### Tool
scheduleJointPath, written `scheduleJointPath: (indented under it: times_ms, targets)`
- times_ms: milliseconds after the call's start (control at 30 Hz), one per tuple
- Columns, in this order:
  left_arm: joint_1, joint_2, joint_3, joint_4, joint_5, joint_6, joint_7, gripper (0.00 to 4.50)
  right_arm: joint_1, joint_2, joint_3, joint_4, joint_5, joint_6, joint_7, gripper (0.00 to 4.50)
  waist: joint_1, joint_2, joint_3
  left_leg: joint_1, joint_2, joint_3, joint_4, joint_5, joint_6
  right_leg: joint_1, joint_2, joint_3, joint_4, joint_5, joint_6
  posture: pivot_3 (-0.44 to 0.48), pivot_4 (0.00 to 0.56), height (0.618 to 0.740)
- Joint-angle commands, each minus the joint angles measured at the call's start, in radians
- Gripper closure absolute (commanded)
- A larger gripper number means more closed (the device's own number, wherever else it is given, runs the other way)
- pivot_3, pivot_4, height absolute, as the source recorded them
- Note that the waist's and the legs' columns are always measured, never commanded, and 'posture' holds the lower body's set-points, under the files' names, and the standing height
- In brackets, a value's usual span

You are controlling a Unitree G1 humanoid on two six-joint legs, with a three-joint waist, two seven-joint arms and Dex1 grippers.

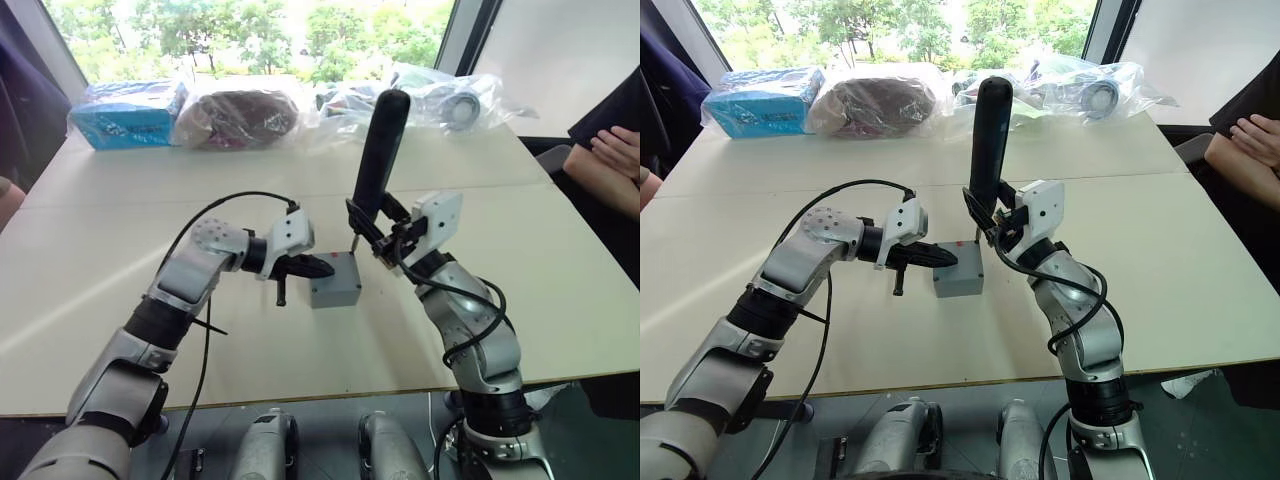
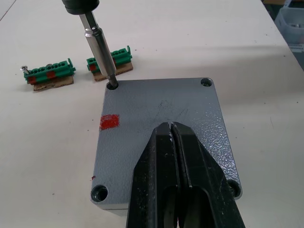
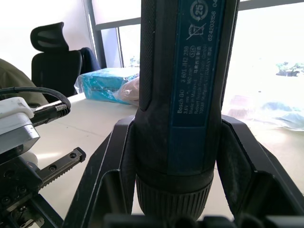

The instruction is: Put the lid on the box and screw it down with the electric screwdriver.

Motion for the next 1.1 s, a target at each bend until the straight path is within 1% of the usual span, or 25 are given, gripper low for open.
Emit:
scheduleJointPath:
  times_ms: [33, 167, 400, 567, 700, 833, 967, 1067, 1100]
  targets:
    - [0.011, 0.001, 0.004, -0.001, 0.012, 0.001, 0.002, 4.5, 0.01, 0.014, 0.012, 0.002, -0.009, -0.025, -0.006, 2.71, 0.0, 0.0, 0.0, 0.0, 0.0, 0.0, 0.0, 0.0, 0.0, 0.0, 0.0, 0.0, 0.0, 0.0, 0.0, 0.0, 0.15, 0.74]
    - [0.016, 0.001, 0.001, -0.003, 0.014, 0.002, 0.003, 4.5, 0.025, 0.02, 0.026, 0.008, -0.011, -0.029, -0.009, 2.71, -0.001, 0.0, -0.001, 0.0, 0.0, 0.0, 0.0, 0.0, 0.0, 0.0, 0.0, 0.0, 0.0, 0.0, 0.0, 0.0, 0.15, 0.74]
    - [0.019, -0.005, 0.001, -0.011, 0.013, 0.009, 0.01, 4.5, -0.011, 0.034, 0.043, 0.028, -0.02, -0.049, -0.014, 2.71, -0.001, 0.0, -0.001, 0.001, 0.0, 0.0, 0.0, 0.0, 0.0, 0.001, 0.0, 0.0, 0.0, 0.0, 0.0, 0.0, 0.15, 0.74]
    - [0.026, -0.004, 0.002, -0.014, 0.011, 0.011, 0.013, 4.5, -0.012, 0.027, 0.049, 0.039, -0.033, -0.054, -0.005, 2.71, -0.001, 0.0, -0.001, 0.001, 0.0, 0.0, 0.0, 0.0, 0.0, 0.001, 0.0, 0.0, 0.0, 0.0, 0.0, 0.0, 0.15, 0.74]
    - [0.035, -0.001, 0.001, -0.021, 0.011, 0.014, 0.013, 4.5, 0.007, 0.024, 0.048, 0.051, -0.042, -0.047, -0.011, 2.71, -0.002, 0.0, -0.001, 0.001, 0.0, 0.0, 0.0, 0.0, 0.0, 0.001, 0.0, 0.0, 0.0, 0.0, 0.0, 0.0, 0.15, 0.74]
    - [0.048, 0.003, -0.001, -0.033, 0.01, 0.022, 0.015, 4.5, 0.068, 0.024, 0.045, 0.086, -0.053, -0.049, -0.019, 2.71, -0.002, -0.002, -0.004, 0.002, 0.0, 0.0, 0.0, 0.0, 0.0, 0.002, 0.0, 0.0, 0.0, 0.0, 0.0, 0.0, 0.15, 0.74]
    - [0.063, 0.002, -0.002, -0.041, 0.009, 0.028, 0.017, 4.5, 0.089, 0.029, 0.055, 0.081, -0.043, -0.045, -0.021, 2.71, -0.002, -0.005, -0.008, 0.006, 0.001, 0.0, 0.0, 0.0, 0.0, 0.007, 0.0, 0.0, 0.0, 0.0, 0.0, 0.0, 0.15, 0.74]
    - [0.073, -0.004, -0.001, -0.043, 0.009, 0.033, 0.023, 4.5, 0.084, 0.034, 0.068, 0.064, -0.031, -0.021, -0.019, 2.71, -0.001, -0.006, -0.009, 0.018, 0.003, -0.001, -0.004, -0.001, 0.0, 0.018, 0.0, 0.0, -0.004, -0.003, -0.004, 0.0, 0.15, 0.74]
    - [0.076, -0.007, -0.002, -0.042, 0.01, 0.033, 0.028, 4.5, 0.088, 0.031, 0.078, 0.066, -0.04, -0.009, -0.021, 2.71, -0.001, -0.006, -0.01, 0.019, 0.003, -0.001, -0.005, -0.001, 0.0, 0.019, 0.0, 0.0, -0.006, -0.003, -0.005, 0.0, 0.15, 0.74]
